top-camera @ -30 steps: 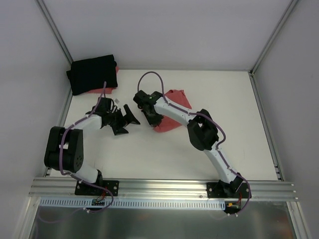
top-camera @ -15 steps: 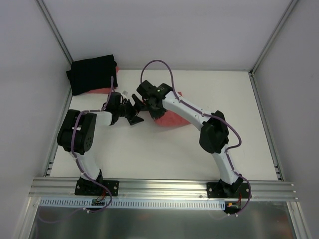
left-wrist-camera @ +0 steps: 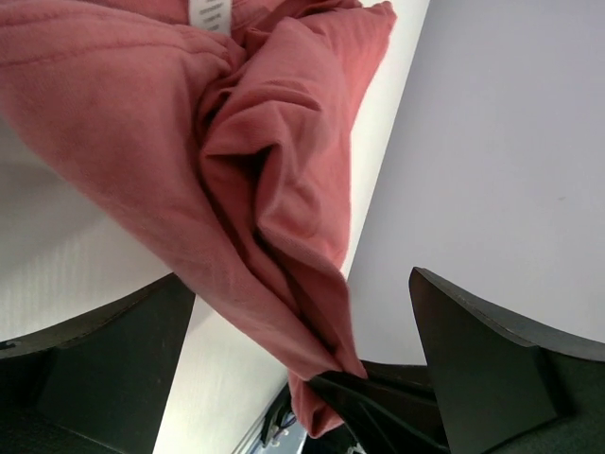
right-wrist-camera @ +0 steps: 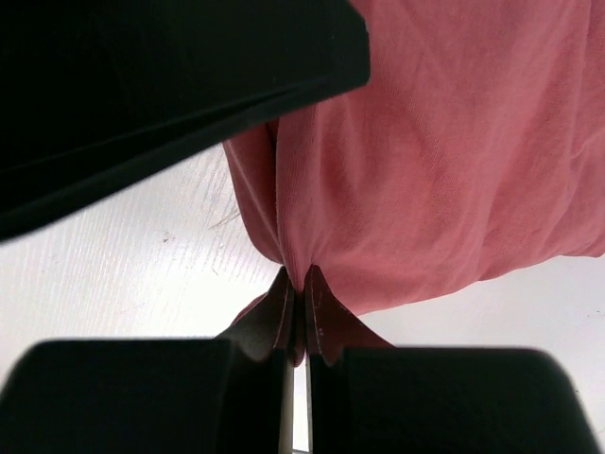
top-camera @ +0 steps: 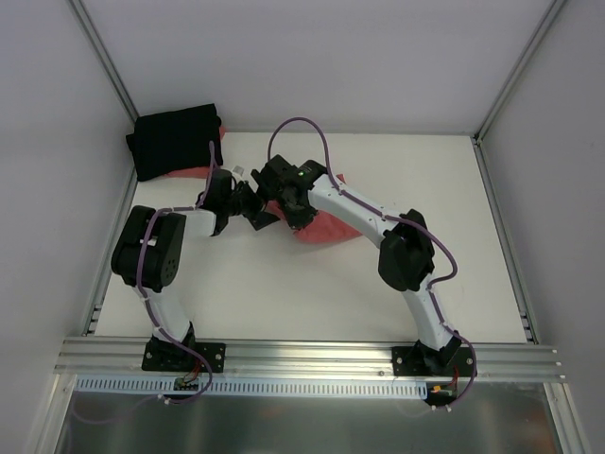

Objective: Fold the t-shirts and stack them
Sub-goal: Smooth out wrinkles on the folded tshirt

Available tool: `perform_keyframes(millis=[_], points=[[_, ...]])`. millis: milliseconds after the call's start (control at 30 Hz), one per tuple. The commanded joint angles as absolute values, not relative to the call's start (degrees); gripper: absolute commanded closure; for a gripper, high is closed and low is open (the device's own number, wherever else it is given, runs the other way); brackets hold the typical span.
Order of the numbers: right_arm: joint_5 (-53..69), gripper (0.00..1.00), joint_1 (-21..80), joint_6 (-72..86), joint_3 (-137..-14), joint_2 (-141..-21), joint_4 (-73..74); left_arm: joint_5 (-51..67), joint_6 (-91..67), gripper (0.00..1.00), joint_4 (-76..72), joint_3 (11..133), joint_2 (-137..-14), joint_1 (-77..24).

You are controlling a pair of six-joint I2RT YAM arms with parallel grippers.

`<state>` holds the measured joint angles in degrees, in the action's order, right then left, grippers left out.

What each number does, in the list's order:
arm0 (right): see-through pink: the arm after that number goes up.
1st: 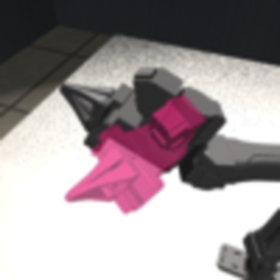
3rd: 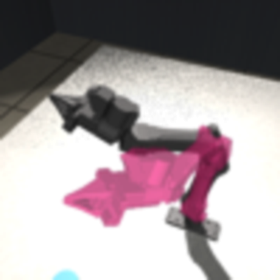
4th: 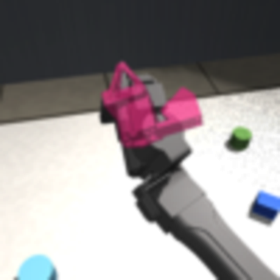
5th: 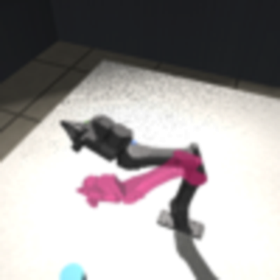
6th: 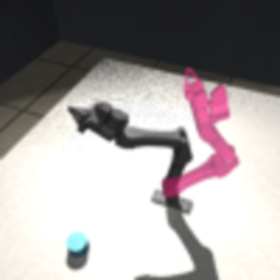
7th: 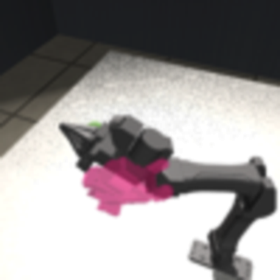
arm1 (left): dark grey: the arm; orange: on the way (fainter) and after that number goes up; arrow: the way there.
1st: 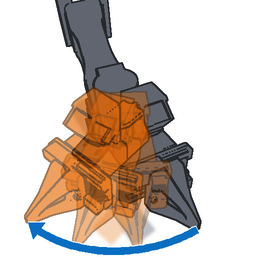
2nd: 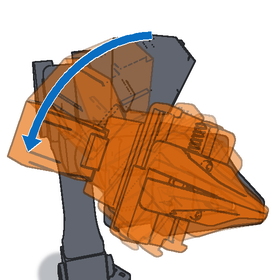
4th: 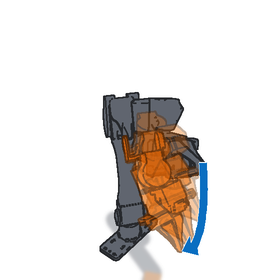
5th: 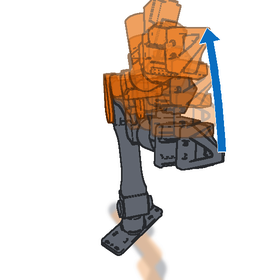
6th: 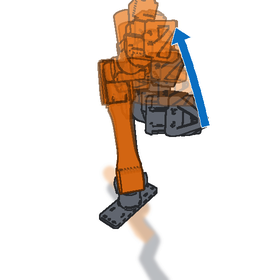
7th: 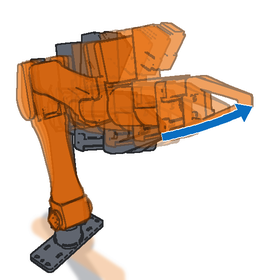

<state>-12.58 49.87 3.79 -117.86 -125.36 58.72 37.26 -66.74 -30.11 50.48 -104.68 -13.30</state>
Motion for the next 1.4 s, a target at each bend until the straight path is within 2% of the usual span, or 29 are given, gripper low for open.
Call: perform_keyframes(millis=[0, 133, 600, 967, 1367], points=[[-11.9, 1.00, 49.7, 4.3, -117.9, -124.2, 57.9, 37.4, -67.0, 0.01, -30.1, 52.4, -99.9, -13.1], [-11.3, 1.00, 49.8, 4.3, -118.1, -124.7, 57.6, 39.1, -69.9, 0.01, -31.7, 54.6, -103.1, -13.7], [-10.9, 1.00, 49.7, 4.4, -118.9, -125.5, 57.3, 41.0, -67.2, 0.01, -23.6, 57.6, -105.5, -17.3], [-10.7, 1.00, 49.7, 4.4, -119.9, -126.3, 57.5, 41.6, -57.2, 0.01, -3.2, 57.7, -99.2, -17.4], [-11.1, 0.99, 49.7, 4.6, -119.7, -126.5, 57.1, 41.2, -54.7, 0.02, 6.1, 59.0, -95.9, -17.2]])
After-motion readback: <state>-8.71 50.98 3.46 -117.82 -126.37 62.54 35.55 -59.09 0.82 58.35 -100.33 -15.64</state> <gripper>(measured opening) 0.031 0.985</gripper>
